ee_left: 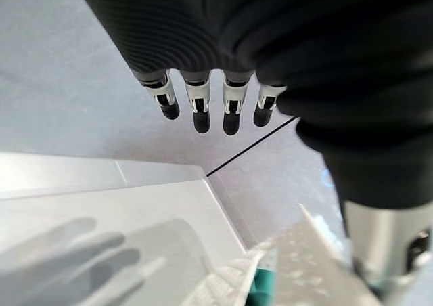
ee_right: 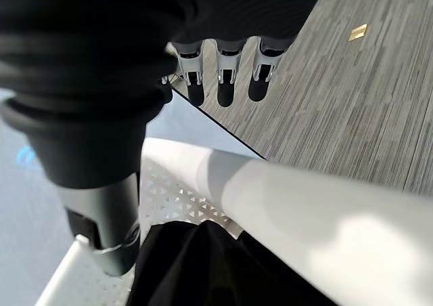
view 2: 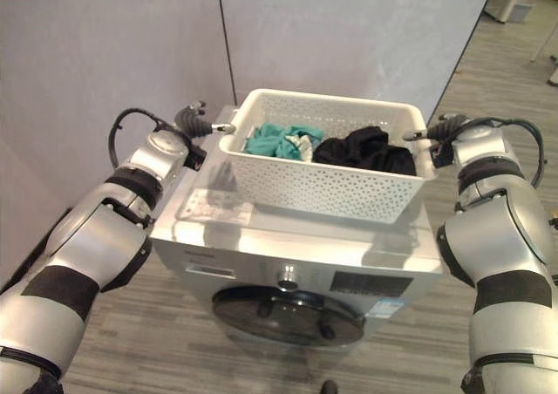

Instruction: Grab the laundry basket,head to the washer,open it,put in the laundry and shut it.

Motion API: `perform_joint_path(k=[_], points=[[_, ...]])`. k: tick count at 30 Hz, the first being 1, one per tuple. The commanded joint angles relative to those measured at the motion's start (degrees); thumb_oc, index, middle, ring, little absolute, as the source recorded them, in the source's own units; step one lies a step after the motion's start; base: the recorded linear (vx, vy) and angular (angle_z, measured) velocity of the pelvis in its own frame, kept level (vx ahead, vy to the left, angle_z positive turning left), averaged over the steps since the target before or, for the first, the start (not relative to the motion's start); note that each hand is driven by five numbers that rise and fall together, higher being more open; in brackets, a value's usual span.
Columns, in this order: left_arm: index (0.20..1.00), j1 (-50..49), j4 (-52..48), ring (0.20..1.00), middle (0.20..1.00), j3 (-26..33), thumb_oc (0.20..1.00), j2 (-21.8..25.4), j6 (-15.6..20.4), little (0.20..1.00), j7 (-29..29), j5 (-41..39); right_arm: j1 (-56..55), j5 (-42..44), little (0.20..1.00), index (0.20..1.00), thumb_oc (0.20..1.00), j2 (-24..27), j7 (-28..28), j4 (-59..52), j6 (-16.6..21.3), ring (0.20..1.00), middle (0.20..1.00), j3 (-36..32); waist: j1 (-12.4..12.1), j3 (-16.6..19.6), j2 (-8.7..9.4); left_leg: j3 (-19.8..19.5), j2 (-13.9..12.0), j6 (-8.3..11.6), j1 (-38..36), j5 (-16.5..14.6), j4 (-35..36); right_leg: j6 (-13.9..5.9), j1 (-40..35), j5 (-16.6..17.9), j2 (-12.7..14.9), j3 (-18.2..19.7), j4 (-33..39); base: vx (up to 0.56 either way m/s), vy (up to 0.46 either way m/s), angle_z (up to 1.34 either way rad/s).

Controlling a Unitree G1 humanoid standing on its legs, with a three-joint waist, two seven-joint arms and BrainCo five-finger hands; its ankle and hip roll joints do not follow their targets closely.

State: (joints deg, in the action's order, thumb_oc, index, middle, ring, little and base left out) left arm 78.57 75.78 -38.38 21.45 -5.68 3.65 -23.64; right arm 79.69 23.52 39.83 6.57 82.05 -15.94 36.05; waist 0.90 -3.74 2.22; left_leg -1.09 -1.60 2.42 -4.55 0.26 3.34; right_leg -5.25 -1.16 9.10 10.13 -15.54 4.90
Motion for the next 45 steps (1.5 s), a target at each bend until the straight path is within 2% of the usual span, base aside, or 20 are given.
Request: perform_joint_path(k=[1,6,8,11,12,13,15,16,19,21,27,29,32,33,34,35,37,38,42,45], points=[[1.0,8.0,0.31,1.0,1.0,-0.45,1.0,5.35,6.46,1.0,2.26,-4.4,9.16,3.85,1.0,1.0,1.0,6.16,-3.41,1.45,6.05,1.0,1.0,3.87,-1.37,2.38,-2.3,1.43,-4.31,3.42,-2.96,-2.41,1.66,-4.4,-4.4,-6.76,2.83,1.59,-2.31,0.0,-0.004,-0.03],[1.0,1.1,-18.38,1.0,1.0,4.86,1.0,14.6,10.91,1.0,7.22,-4.32,1.83,7.09,1.0,1.0,1.0,14.73,-6.3,-11.83,10.5,1.0,1.0,-1.49,-1.33,2.35,-2.25,1.66,-4.53,3.39,-2.7,-2.53,1.66,-4.32,-4.14,-7.01,2.7,1.77,-2.39,-0.01,-0.009,-0.04],[1.0,-13.4,-39.11,1.0,1.0,15.1,1.0,23.16,12.34,1.0,9.7,1.46,-14.1,3.45,1.0,1.0,1.0,23.2,-8.62,-30.54,12.75,1.0,1.0,-12.33,-1.01,2.36,-2.38,1.58,-4.36,3.01,-1.96,-2.08,1.66,-4.16,-3.41,-6.79,2.94,1.86,-2.47,-0.02,-0.007,0.0],[1.0,-28.53,-52.05,1.0,1.0,26.13,1.0,28.01,12.32,1.0,10.08,6.91,-34.16,0.25,1.0,1.0,1.0,26.43,-9.75,-46.63,14.36,1.0,1.0,-28.3,-0.59,2.62,-2.46,1.56,-4.34,2.86,-1.83,-2.42,1.66,-4.01,-3.22,-7.02,2.89,2.11,-2.44,0.03,-0.012,0.0],[1.0,-35.27,-56.44,1.0,1.0,30.6,1.0,29.13,12.05,1.0,9.76,9.19,-43.41,-1.01,1.0,1.0,1.0,26.23,-9.9,-52.38,14.94,1.0,1.0,-35.8,-0.58,3.03,-2.52,1.55,-4.66,2.95,-2.36,-3.53,1.66,-4.09,-3.76,-7.83,2.61,2.2,-2.31,-0.01,-0.022,0.03],[1.0,-48.34,-62.76,1.0,1.0,40.46,1.0,31.21,11.91,1.0,9.63,15.48,-58.37,-3.69,1.0,1.0,1.0,24.73,-10.06,-60.04,16.3,1.0,1.0,-48.34,-0.59,2.83,-2.3,1.54,-4.51,2.77,-2.23,-3.29,1.66,-3.83,-3.48,-7.4,2.82,2.34,-2.32,0.09,-0.022,0.01],[1.0,-55.5,-65.77,1.0,1.0,45.32,1.0,31.2,11.25,1.0,9.25,18.36,-66.98,-5.41,1.0,1.0,1.0,22.95,-9.69,-64.96,16.44,1.0,1.0,-55.26,-0.91,3.31,-2.38,1.54,-4.79,2.85,-2.79,-4.43,1.66,-3.96,-4.14,-8.18,2.6,2.48,-2.04,0.03,-0.017,-0.04],[1.0,-66.83,-67.57,1.0,1.0,55.1,1.0,30.01,11.04,1.0,10.71,22.9,-76.93,-8.41,1.0,1.0,1.0,19.68,-9.95,-68.55,16.97,1.0,1.0,-63.47,-1.0,2.87,-2.08,1.65,-4.56,2.7,-2.39,-3.67,1.66,-3.66,-3.67,-7.54,2.83,2.59,-2.0,0.0,0.0,0.0],[1.0,-77.84,-70.36,1.0,1.0,63.62,1.0,26.72,10.21,1.0,11.35,25.79,-84.77,-11.81,1.0,1.0,1.0,14.94,-10.33,-72.38,16.11,1.0,1.0,-69.23,-1.35,3.34,-2.24,1.72,-4.94,2.77,-3.08,-4.87,1.66,-3.7,-4.56,-8.34,2.5,2.63,-1.46,0.04,-0.01,-0.04],[1.0,-89.93,-68.83,1.0,1.0,72.68,1.0,20.66,9.35,1.0,12.27,25.27,-92.15,-19.17,1.0,1.0,1.0,7.86,-11.46,-75.93,14.03,1.0,1.0,-72.8,-1.95,2.67,-2.55,1.71,-4.92,2.59,-2.98,-4.96,1.66,-3.45,-4.48,-8.13,2.46,2.61,-0.83,0.02,-0.02,-0.01],[1.0,-103.15,-61.79,1.0,1.0,76.4,1.0,13.64,8.37,1.0,7.91,21.23,-102.59,-22.12,1.0,1.0,1.0,-4.28,-7.8,-80.0,11.09,1.0,1.0,-72.65,-1.54,2.08,-2.46,2.1,-5.21,2.54,-2.52,-4.67,1.66,-3.01,-4.09,-7.77,2.24,2.7,-0.35,-0.03,-0.021,-0.03],[1.0,-105.01,-52.82,1.0,1.0,72.31,1.0,9.14,7.59,1.0,2.83,14.42,-108.41,-26.4,1.0,1.0,1.0,-6.75,-4.29,-78.66,9.07,1.0,1.0,-70.96,-1.46,1.34,-2.36,2.28,-5.43,2.7,-2.17,-4.53,1.57,-2.89,-3.93,-7.92,2.15,2.32,-0.56,-0.05,-0.03,0.13],[1.0,-101.75,-43.66,1.0,1.0,67.58,1.0,7.69,8.31,1.0,1.46,9.16,-107.67,-27.06,1.0,1.0,1.0,-7.08,-2.3,-73.74,8.92,1.0,1.0,-66.39,-1.5,0.96,-2.08,2.31,-5.31,2.66,-1.32,-3.47,1.64,-2.86,-3.23,-7.26,2.33,2.16,-0.7,-0.09,-0.032,0.09],[1.0,-97.69,-36.3,1.0,1.0,63.75,1.0,5.89,9.05,1.0,0.62,5.56,-107.08,-27.86,1.0,1.0,1.0,-7.02,3.38,-67.36,10.26,1.0,1.0,-57.36,-1.73,0.3,-1.54,2.16,-5.42,2.76,-0.89,-2.83,1.66,-2.85,-2.95,-7.08,2.36,2.03,-0.79,-0.06,-0.026,0.0],[1.0,-97.65,-36.24,1.0,1.0,63.76,1.0,5.91,9.09,1.0,0.61,5.55,-107.01,-27.85,1.0,1.0,1.0,-7.01,3.36,-67.28,10.31,1.0,1.0,-57.33,-1.69,0.33,-1.5,2.13,-5.38,2.75,-0.8,-2.78,1.66,-2.86,-2.88,-7.05,2.4,2.01,-0.77,-0.09,-0.05,0.0],[1.0,-94.31,-28.26,1.0,1.0,60.43,1.0,3.29,9.64,1.0,0.36,2.47,-105.62,-27.96,1.0,1.0,1.0,-6.32,6.48,-59.35,11.35,1.0,1.0,-48.95,-2.07,0.15,-0.94,2.23,-5.49,2.87,-0.68,-2.47,1.66,-2.89,-2.86,-6.9,2.44,1.99,-0.67,-0.05,-0.032,0.03],[1.0,-88.86,-18.42,1.0,1.0,55.74,1.0,1.53,10.43,1.0,0.8,0.33,-96.41,-31.3,1.0,1.0,1.0,-7.76,4.3,-41.11,12.39,1.0,1.0,-36.95,-2.76,-0.27,-0.78,2.22,-5.58,2.92,-0.72,-2.45,1.56,-2.85,-2.95,-7.01,2.33,2.01,-0.67,-0.03,-0.024,0.01],[1.0,-88.6,-18.21,1.0,1.0,55.91,1.0,1.65,10.54,1.0,0.76,0.29,-95.8,-31.25,1.0,1.0,1.0,-7.87,4.11,-40.54,12.69,1.0,1.0,-36.65,-2.58,-0.33,-0.58,2.17,-5.43,2.87,-0.47,-2.18,1.63,-2.87,-2.73,-6.84,2.46,1.99,-0.64,-0.01,-0.031,-0.07],[1.0,-82.04,-4.08,1.0,1.0,48.73,1.0,-2.81,9.42,1.0,2.63,3.94,-85.42,-40.41,1.0,1.0,1.0,-17.19,-0.38,-17.21,11.49,1.0,1.0,-21.38,-4.33,0.09,-0.61,1.61,-5.42,2.86,-0.55,-2.24,1.56,-2.81,-3.18,-7.06,2.43,1.41,-0.09,0.02,-0.032,-0.01],[1.0,-79.99,-0.82,1.0,1.0,40.83,1.0,-7.17,8.52,1.0,1.58,8.86,-81.17,-42.05,1.0,1.0,1.0,-24.35,-1.17,-7.23,10.54,1.0,1.0,-13.54,-5.31,0.35,-1.43,1.53,-5.58,3.02,-0.88,-2.3,1.66,-2.82,-3.3,-7.45,2.22,1.25,0.1,0.02,-0.019,0.01]])
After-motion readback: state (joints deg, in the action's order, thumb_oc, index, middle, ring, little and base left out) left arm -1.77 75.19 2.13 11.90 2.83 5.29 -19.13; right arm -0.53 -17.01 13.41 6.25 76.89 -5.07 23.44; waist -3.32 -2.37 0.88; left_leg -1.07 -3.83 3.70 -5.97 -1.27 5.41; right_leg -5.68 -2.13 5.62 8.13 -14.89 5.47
